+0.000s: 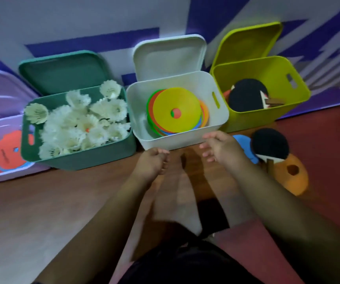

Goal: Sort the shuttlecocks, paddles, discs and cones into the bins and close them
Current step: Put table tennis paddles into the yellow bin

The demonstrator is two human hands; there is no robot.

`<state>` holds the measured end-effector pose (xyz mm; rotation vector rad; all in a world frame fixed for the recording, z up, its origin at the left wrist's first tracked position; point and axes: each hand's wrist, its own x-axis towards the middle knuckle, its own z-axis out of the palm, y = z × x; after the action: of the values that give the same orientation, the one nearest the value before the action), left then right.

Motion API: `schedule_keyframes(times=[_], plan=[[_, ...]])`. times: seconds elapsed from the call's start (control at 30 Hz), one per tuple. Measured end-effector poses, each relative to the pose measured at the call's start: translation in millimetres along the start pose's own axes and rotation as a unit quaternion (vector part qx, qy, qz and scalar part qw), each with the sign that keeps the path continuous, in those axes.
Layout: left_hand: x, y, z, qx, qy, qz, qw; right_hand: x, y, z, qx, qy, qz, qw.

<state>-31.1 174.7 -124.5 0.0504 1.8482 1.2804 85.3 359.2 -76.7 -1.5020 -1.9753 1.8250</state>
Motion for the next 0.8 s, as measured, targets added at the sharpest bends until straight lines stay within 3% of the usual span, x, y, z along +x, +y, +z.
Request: schedule_keyframes(times=[0.43,0.67,0.8], plan=[[27.9,19.0,199.1,0.107,-0.089,-0.012,0.99,7.8,123.7,-203.7,0.02,0.141,0.117,0.983],[56.4,16.8,268.0,0.148,-0.06,-0.061,0.985,20.9,160.7,-253.7,-0.107,0.1,0.167,0.975],[74.7,16.8,294.8,0.135,-0.017,-0.102,0.985,37.9,179.4,-251.1,-0.091,0.036,0.209,0.973]])
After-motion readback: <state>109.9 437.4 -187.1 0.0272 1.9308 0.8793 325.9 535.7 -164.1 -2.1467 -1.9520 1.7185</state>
